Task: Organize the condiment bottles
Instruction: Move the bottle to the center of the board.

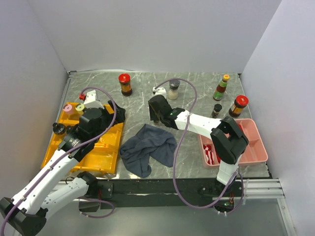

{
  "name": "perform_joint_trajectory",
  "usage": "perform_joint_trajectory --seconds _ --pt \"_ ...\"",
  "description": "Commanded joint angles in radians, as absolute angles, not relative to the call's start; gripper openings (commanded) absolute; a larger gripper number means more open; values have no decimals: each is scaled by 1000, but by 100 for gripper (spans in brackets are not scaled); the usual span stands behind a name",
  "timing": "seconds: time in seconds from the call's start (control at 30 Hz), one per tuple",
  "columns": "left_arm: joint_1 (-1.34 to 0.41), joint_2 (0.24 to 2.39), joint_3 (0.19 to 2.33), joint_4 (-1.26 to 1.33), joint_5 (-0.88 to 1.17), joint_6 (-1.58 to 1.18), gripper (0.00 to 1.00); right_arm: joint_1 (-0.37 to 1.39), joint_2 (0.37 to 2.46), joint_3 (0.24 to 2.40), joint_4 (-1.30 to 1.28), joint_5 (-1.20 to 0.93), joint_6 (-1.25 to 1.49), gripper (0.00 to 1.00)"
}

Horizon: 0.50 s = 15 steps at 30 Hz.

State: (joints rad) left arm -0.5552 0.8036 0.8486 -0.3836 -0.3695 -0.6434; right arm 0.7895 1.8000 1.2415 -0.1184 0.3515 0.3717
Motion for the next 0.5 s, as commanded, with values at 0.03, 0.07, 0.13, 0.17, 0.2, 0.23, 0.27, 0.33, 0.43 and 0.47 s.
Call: perform_joint_trajectory --seconds 0.03,0.07,0.13,0.17,0.2,0.23,0.27,0.33,0.43,0.47 --pt "-557 815 891 -380 -394 -649 99 792 1760 1255 -57 396 362 63" --pt "-557 819 890 -377 -385 -649 99 792 1750 1256 -64 399 364 68" --pt "-558 827 888 -373 -376 -650 99 792 1723 1265 -95 394 368 77" --pt "-558 831 891 -373 -367 -649 99 792 1700 1267 -109 387 371 81" --pt "-557 837 893 -374 -364 -649 99 792 1686 1269 -133 379 373 83" --pt "-558 850 897 -376 -359 -647 100 792 1672 1269 -147 373 376 84" --pt "-557 856 906 -376 -354 -643 99 793 1646 1272 -169 368 397 86" --pt "-557 880 920 -373 -364 -647 99 784 1614 1267 -235 368 422 88" --pt "-558 916 940 -329 -354 -649 99 775 1520 1208 -242 308 452 98" --pt "-557 929 956 -319 -342 -644 99 770 1472 1195 -247 302 459 100"
